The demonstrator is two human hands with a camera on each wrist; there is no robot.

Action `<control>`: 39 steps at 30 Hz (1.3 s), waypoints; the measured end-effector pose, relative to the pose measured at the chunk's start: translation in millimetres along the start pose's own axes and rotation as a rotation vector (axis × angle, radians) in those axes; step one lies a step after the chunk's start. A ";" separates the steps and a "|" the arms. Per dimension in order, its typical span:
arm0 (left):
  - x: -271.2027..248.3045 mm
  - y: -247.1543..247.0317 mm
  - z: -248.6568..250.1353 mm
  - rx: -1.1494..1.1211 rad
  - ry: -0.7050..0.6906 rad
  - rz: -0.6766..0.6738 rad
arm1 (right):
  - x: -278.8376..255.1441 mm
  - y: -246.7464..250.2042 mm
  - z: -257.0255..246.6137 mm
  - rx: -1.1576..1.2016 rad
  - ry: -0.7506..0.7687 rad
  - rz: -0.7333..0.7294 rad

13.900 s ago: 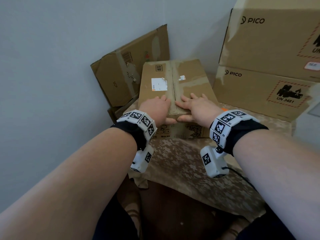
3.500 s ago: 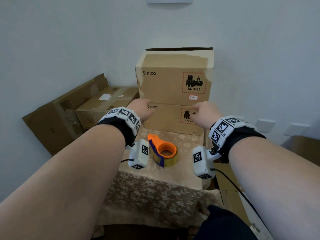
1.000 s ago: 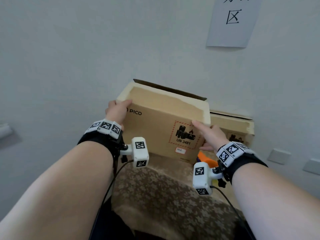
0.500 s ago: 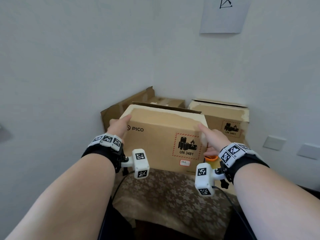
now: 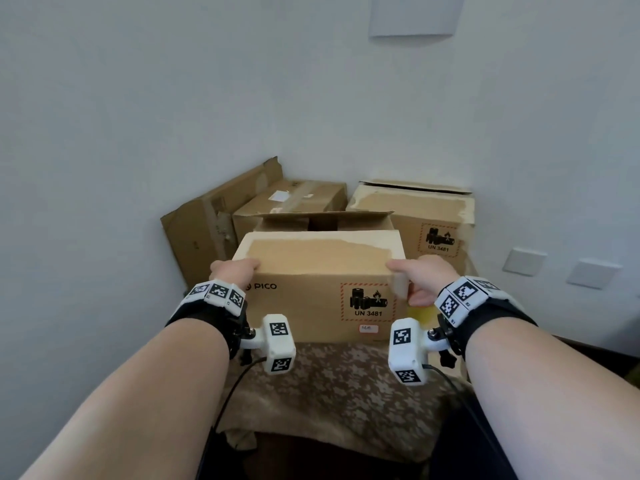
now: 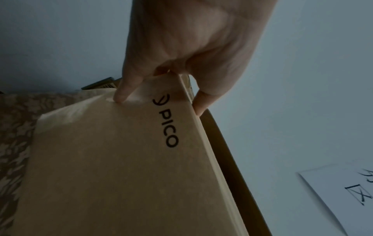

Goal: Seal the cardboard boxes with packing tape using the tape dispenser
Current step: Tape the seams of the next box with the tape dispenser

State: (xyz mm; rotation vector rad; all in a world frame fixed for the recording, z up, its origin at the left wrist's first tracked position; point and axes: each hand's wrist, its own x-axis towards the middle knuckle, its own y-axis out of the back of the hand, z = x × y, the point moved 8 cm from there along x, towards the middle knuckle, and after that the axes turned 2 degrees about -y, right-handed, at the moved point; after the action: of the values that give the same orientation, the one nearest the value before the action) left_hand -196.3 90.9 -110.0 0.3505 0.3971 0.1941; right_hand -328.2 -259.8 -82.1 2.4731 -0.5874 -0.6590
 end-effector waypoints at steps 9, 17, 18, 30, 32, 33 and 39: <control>-45.6 -70.6 61.0 0.937 -0.439 -0.112 | 29.6 -10.3 17.7 0.039 -0.051 -0.038; -57.4 -124.8 50.7 1.197 -0.578 -0.420 | 51.0 -13.8 41.2 -0.274 -0.039 -0.011; -55.6 -125.5 50.9 1.217 -0.581 -0.419 | 54.2 -19.2 42.3 -0.328 -0.028 -0.045; -52.9 -132.7 52.0 1.382 -0.634 -0.541 | 72.6 -35.1 50.5 -0.645 0.075 -0.044; -52.4 -134.2 53.6 1.396 -0.663 -0.526 | 70.3 -31.4 52.2 -0.763 0.027 -0.058; -52.2 -134.7 54.4 1.394 -0.670 -0.519 | 69.6 -29.9 50.5 -0.796 0.032 -0.070; -50.4 -135.0 55.8 1.377 -0.685 -0.499 | 70.8 -30.7 53.3 -0.867 0.056 -0.079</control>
State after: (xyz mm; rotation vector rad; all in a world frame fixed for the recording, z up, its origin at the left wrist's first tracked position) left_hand -203.4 -62.7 -94.4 1.5896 -0.1401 -0.7349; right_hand -293.5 -291.8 -163.1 1.6924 -0.1214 -0.6830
